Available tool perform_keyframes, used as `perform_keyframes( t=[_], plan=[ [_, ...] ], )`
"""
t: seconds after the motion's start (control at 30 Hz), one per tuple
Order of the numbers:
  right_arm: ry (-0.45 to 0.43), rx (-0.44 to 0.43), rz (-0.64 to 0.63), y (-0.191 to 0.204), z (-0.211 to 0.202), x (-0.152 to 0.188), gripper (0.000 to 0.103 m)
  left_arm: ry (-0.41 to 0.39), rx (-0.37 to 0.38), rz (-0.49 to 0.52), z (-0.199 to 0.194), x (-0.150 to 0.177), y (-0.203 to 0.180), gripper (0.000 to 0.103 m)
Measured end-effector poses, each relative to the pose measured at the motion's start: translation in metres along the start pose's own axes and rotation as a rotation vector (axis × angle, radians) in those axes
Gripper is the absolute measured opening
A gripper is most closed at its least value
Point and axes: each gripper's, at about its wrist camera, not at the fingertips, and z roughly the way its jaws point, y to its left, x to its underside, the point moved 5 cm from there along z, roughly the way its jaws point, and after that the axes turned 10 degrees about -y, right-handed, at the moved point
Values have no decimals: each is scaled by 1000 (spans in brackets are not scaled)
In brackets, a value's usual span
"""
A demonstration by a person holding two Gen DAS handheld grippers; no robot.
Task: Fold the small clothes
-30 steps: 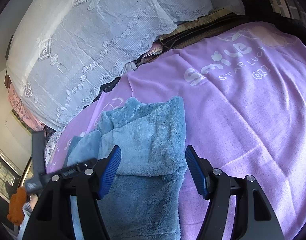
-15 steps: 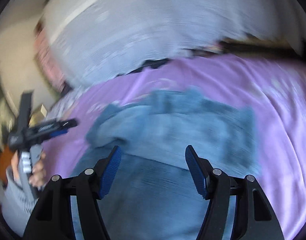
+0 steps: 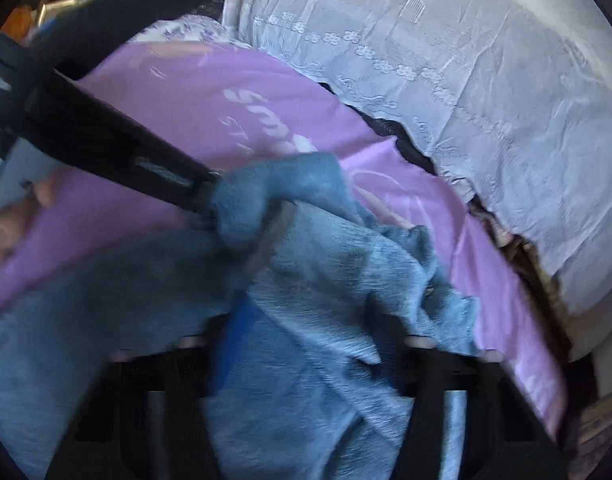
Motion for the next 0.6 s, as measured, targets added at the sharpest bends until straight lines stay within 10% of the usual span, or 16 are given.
perform_keyframes(
  t=[0.2, 0.37, 0.5, 0.6],
  plan=[
    [-98, -114, 564, -102, -43, 21, 8, 2, -38, 37, 5, 3, -5, 78],
    [81, -52, 1021, -168, -33, 150, 10, -5, -76, 88, 3, 7, -12, 77],
    [28, -204, 1281, -181, -38, 187, 47, -32, -30, 89, -10, -6, -24, 77],
    [28, -179, 1261, -184, -34, 178, 50, -67, -38, 154, -12, -24, -43, 78]
  ],
)
